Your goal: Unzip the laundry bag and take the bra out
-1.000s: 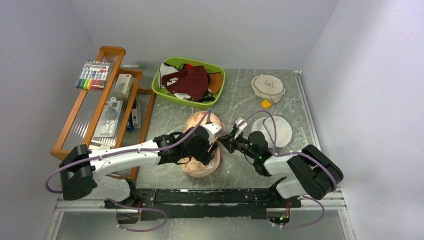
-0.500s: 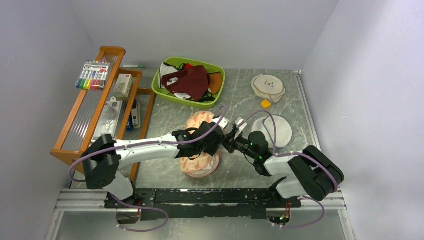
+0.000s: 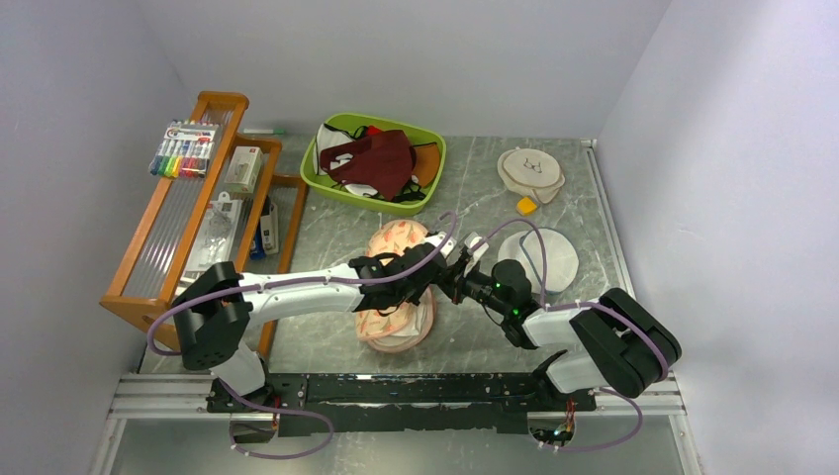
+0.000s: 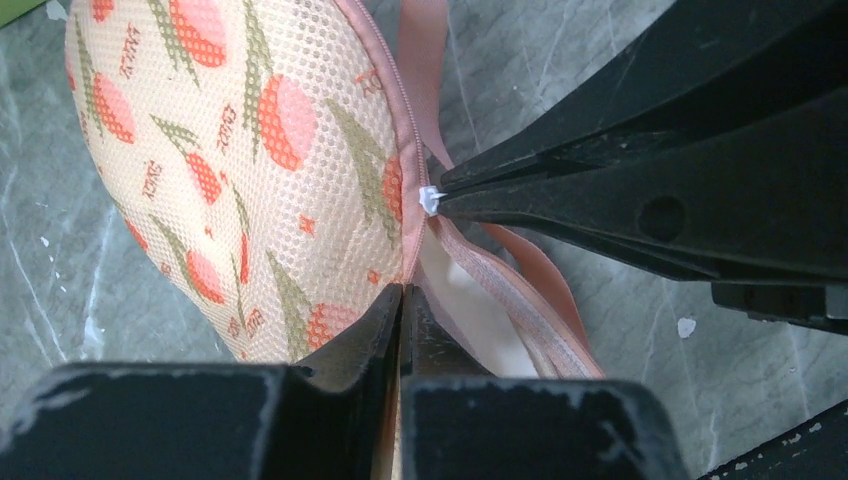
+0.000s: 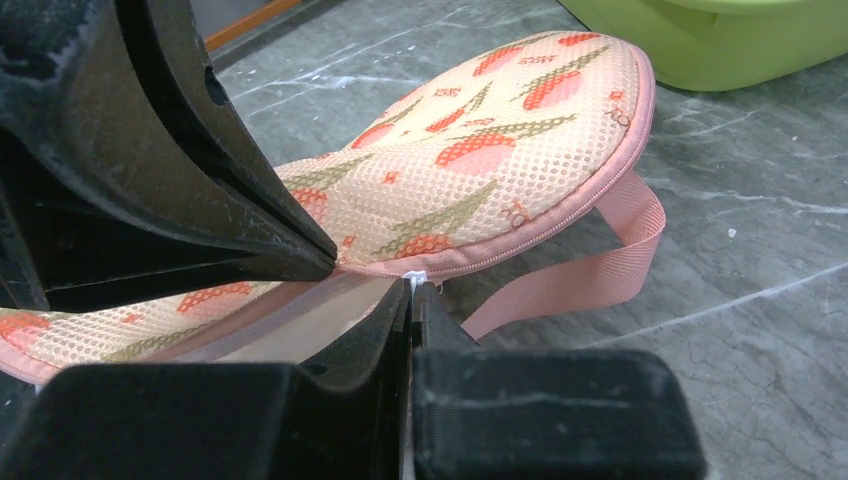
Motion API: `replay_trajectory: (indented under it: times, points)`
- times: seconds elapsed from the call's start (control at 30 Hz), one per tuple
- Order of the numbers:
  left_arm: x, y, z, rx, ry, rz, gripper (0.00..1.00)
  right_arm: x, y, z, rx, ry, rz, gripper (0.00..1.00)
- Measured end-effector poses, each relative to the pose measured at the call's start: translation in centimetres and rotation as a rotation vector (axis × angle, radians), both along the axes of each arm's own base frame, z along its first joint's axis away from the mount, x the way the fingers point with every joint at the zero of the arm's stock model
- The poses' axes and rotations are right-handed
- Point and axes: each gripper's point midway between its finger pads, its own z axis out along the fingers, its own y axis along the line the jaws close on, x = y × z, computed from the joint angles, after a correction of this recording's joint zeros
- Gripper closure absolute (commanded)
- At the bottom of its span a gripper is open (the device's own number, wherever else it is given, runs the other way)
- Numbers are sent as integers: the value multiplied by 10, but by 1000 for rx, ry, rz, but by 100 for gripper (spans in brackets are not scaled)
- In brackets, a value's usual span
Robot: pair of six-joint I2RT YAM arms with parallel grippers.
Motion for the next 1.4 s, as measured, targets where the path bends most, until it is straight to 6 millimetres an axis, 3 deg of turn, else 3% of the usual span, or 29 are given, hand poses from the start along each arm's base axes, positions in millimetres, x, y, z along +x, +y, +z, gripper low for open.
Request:
replay_trajectory:
  times: [0.3,0.57,0.83,1.13,1.4]
  points:
    - [-14,-10,7,-63,53,-74,93,1,-1,-3,-3,10,-12,100]
    - [-37,-6,-5,-112,128,-138,93,6,-6,-4,-9,8,-57,100]
    - [-45,-10,-1,-147,153,-169,93,11,-14,-2,-11,-5,-107,100]
    - [-64,11,-26,-111,219,-181,93,27,-34,-1,-26,-13,-261,100]
    - [-53,29,-43,-2,186,-115,93,25,-38,-7,-42,11,-271,100]
